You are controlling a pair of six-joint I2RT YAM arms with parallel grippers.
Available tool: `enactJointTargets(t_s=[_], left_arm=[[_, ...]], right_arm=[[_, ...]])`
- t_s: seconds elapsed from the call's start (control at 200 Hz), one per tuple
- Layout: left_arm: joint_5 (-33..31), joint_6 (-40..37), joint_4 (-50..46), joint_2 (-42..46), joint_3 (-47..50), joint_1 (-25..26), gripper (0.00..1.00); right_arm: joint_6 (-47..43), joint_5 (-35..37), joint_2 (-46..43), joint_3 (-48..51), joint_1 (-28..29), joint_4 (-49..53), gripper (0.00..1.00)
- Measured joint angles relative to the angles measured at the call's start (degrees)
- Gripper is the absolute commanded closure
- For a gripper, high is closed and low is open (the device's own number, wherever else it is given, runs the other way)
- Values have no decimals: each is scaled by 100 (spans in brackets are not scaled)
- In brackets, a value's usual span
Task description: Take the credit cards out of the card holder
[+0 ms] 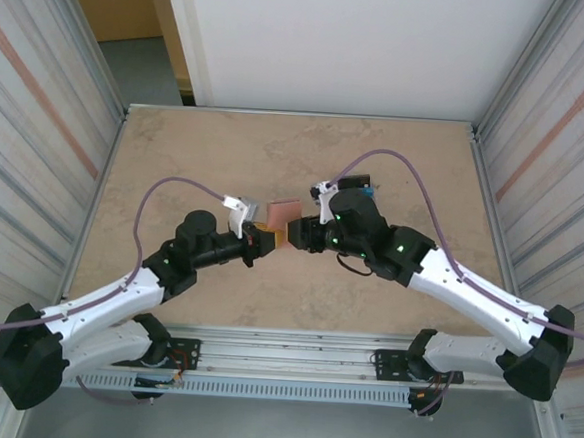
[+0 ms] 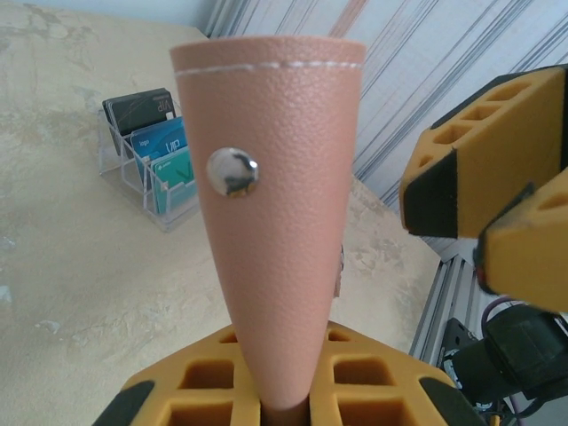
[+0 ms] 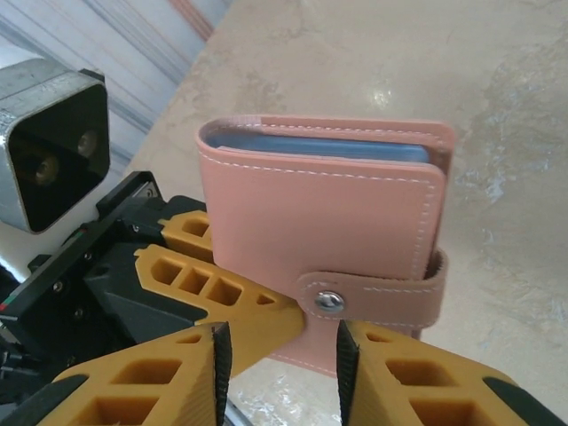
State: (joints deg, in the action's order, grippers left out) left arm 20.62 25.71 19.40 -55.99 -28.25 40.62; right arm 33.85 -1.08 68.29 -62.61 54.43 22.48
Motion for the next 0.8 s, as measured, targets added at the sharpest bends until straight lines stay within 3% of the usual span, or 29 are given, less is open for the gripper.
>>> enactJointTargets(t_s=[0.306,0.596,0.802], left_arm=[[-11,2,-13,-4,0,0,100],[-33,9,-85,-4,0,-4,100],[-37,24,-160,-13,0,-15,100]], right_arm=[[0,282,422,-138,9,146,62],[0,269,651,-286,9,166,55],[0,282,778,-352,9,214,58]])
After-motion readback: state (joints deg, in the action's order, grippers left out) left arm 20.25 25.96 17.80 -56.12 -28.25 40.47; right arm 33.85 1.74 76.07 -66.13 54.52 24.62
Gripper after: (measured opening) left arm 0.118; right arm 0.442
